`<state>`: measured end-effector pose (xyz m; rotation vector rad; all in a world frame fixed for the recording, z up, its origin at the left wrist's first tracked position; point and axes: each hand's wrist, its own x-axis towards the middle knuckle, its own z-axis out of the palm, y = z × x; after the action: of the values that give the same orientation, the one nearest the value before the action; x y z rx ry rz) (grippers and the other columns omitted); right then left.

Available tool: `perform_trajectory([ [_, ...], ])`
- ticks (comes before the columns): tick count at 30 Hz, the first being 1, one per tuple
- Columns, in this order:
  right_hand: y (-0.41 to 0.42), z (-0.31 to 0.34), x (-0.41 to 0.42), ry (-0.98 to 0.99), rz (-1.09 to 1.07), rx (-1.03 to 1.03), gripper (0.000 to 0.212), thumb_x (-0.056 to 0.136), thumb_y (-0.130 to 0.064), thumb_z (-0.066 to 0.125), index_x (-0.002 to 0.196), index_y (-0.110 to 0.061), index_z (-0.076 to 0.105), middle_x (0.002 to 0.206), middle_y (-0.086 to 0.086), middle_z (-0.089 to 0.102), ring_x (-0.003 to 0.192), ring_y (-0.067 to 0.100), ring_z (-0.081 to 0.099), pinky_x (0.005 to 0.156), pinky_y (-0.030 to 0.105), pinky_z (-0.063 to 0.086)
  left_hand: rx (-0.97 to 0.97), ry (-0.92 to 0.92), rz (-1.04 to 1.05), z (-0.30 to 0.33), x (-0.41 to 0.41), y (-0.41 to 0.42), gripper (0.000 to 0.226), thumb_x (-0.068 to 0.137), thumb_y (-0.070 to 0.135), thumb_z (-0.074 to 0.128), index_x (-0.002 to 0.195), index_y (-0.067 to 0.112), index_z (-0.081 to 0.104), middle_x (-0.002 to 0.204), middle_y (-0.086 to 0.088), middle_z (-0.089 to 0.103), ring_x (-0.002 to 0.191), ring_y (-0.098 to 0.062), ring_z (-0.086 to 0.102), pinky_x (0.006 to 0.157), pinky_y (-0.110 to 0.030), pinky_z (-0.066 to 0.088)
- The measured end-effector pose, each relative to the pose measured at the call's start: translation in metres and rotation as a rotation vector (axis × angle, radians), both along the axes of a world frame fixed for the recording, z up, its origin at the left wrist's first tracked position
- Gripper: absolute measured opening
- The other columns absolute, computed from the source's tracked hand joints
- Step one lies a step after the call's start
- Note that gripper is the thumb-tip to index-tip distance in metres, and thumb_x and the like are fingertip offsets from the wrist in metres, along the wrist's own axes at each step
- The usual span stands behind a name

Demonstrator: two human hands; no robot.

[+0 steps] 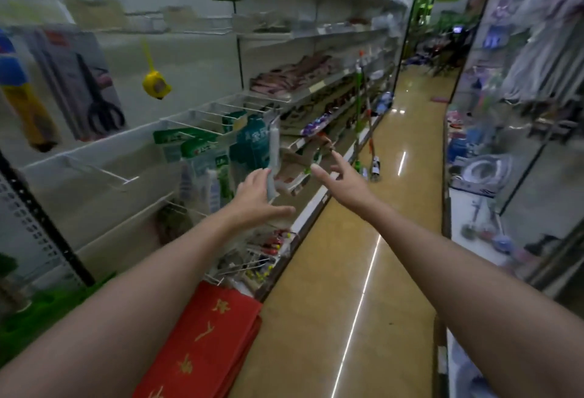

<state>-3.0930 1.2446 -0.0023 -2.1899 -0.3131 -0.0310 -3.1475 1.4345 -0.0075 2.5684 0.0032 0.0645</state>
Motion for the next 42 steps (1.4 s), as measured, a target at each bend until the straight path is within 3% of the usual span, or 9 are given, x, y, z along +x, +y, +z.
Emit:
perform_trajectory([
  [6, -0.053, -0.021, 0.096, 0.087, -0.131, -0.043, 0.088, 0.085, -0.067, 0.047, 0.153, -0.022, 0.015, 0.158, 0.005, 0.024, 0.143, 0.025, 0.027, 0.111, 0.04, 0.03, -0.053, 0.067, -0.089, -0.025, 0.12, -0.046, 0.105, 0.073, 0.056, 0.07, 0.151, 0.021, 0.01, 0.159, -0.003, 0.008, 0.145, -0.025, 0.016, 0.116, -0.046, 0.026],
  [12, -0.082, -0.025, 0.211, 0.134, -0.152, -0.12, 0.091, 0.081, -0.068, 0.052, 0.152, -0.025, 0.016, 0.159, 0.005, 0.021, 0.145, 0.025, 0.023, 0.115, 0.049, 0.027, -0.121, 0.121, -0.218, -0.025, 0.267, -0.079, 0.112, 0.065, 0.064, 0.071, 0.151, 0.025, 0.012, 0.159, -0.004, 0.011, 0.143, -0.027, 0.022, 0.113, -0.051, 0.03],
  [20, -0.122, -0.03, 0.365, 0.172, -0.184, -0.138, 0.086, 0.085, -0.065, 0.05, 0.153, -0.026, 0.015, 0.16, 0.006, 0.016, 0.145, 0.026, 0.02, 0.115, 0.047, 0.026, -0.171, 0.16, -0.285, -0.03, 0.437, -0.122, 0.109, 0.068, 0.055, 0.074, 0.15, 0.029, 0.008, 0.159, -0.004, 0.009, 0.144, -0.027, 0.019, 0.113, -0.052, 0.029],
  [30, -0.216, -0.064, 0.613, 0.143, -0.103, -0.297, 0.085, 0.085, -0.063, 0.051, 0.153, -0.025, 0.015, 0.158, 0.006, 0.023, 0.144, 0.025, 0.022, 0.114, 0.047, 0.028, -0.185, 0.193, -0.257, -0.053, 0.666, -0.22, 0.094, 0.076, 0.048, 0.071, 0.149, 0.023, 0.018, 0.158, -0.004, 0.013, 0.142, -0.026, 0.023, 0.11, -0.046, 0.031],
  [36, -0.284, -0.056, 0.759, 0.163, -0.051, -0.388, 0.08, 0.088, -0.062, 0.049, 0.151, -0.025, 0.018, 0.155, 0.007, 0.03, 0.138, 0.028, 0.034, 0.109, 0.046, 0.036, -0.104, 0.216, -0.215, -0.051, 0.798, -0.276, 0.08, 0.078, 0.048, 0.069, 0.145, 0.024, 0.032, 0.159, -0.002, 0.012, 0.144, -0.023, 0.019, 0.112, -0.044, 0.027],
  [39, -0.305, -0.058, 0.821, 0.137, -0.037, -0.369, 0.073, 0.091, -0.056, 0.049, 0.151, -0.026, 0.021, 0.155, 0.007, 0.028, 0.14, 0.026, 0.03, 0.111, 0.043, 0.033, -0.174, 0.19, -0.176, -0.051, 0.859, -0.296, 0.083, 0.077, 0.041, 0.073, 0.145, 0.022, 0.03, 0.156, -0.003, 0.022, 0.14, -0.021, 0.028, 0.11, -0.039, 0.032],
  [42, -0.321, -0.069, 0.886, 0.109, -0.035, -0.34, 0.071, 0.09, -0.059, 0.048, 0.15, -0.033, 0.021, 0.156, 0.004, 0.026, 0.142, 0.023, 0.026, 0.113, 0.044, 0.03, -0.204, 0.147, -0.129, -0.059, 0.924, -0.314, 0.091, 0.076, 0.04, 0.074, 0.148, 0.024, 0.022, 0.157, -0.002, 0.017, 0.142, -0.023, 0.025, 0.113, -0.046, 0.031],
])
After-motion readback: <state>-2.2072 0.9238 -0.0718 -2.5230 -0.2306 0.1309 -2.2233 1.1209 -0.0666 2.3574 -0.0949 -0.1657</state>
